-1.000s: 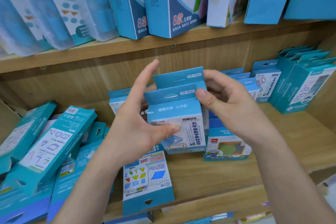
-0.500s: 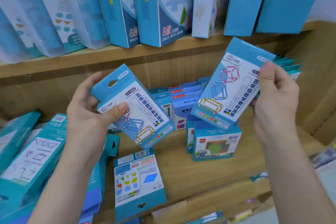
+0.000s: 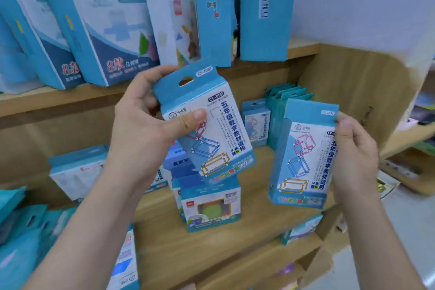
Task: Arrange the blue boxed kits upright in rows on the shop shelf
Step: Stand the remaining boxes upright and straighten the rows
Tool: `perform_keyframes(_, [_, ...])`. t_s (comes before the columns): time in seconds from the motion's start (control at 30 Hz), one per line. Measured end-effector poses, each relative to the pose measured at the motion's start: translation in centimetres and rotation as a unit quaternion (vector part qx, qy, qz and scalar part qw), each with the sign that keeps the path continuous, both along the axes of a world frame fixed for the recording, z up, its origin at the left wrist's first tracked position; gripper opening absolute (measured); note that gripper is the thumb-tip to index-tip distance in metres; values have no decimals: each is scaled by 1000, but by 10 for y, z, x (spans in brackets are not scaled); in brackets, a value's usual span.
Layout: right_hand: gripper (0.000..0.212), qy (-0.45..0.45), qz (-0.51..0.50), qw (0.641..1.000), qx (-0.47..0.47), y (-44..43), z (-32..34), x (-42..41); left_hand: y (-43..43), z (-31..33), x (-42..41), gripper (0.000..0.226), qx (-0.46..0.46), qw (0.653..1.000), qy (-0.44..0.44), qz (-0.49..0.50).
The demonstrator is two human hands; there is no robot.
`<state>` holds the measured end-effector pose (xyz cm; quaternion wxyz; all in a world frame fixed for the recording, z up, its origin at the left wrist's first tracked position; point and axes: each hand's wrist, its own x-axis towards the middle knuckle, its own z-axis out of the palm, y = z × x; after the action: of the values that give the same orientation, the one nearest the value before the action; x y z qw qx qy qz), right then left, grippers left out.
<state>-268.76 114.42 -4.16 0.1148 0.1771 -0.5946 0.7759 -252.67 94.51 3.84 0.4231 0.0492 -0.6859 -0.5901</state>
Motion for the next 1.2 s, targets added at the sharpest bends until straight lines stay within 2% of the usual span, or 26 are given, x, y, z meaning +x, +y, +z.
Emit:
perform_keyframes(0.1, [27, 9, 20, 999, 30, 22, -16, -30, 26, -5, -44, 59, -13, 999, -41, 10])
perform_keyframes(0.2, [23, 8, 51, 997, 61, 39, -28, -53, 46, -18, -90, 56, -96, 987, -123, 44])
perform_keyframes(0.3, [22, 19, 72, 994, 80, 49, -38, -73, 51, -32, -134, 57, -175, 961, -192, 93])
perform_keyframes(0.53, [23, 31, 135, 986, 94, 58, -50, -101, 49, -49, -216, 55, -269, 895, -326, 139])
perform_keyframes(0.67, [23, 21, 169, 980, 101, 56, -57, -112, 41, -65, -240, 58, -346, 834, -406, 143])
perform_keyframes(0.83, [33, 14, 210, 972, 106, 45, -69, -122, 33, -88, -257, 61, -440, 759, -453, 159])
perform_keyframes(0.93, [35, 12, 232, 967, 105, 39, -72, -126, 28, -93, -261, 61, -536, 651, -479, 243])
perform_keyframes(1.0, [33, 13, 243, 964, 104, 35, -72, -129, 25, -90, -264, 64, -569, 599, -488, 282])
perform_keyframes(1.1, [35, 11, 256, 961, 102, 27, -72, -135, 24, -80, -268, 67, -579, 565, -522, 268])
perform_keyframes(1.2, [36, 10, 261, 960, 104, 21, -73, -141, 30, -74, -271, 69, -580, 551, -553, 235])
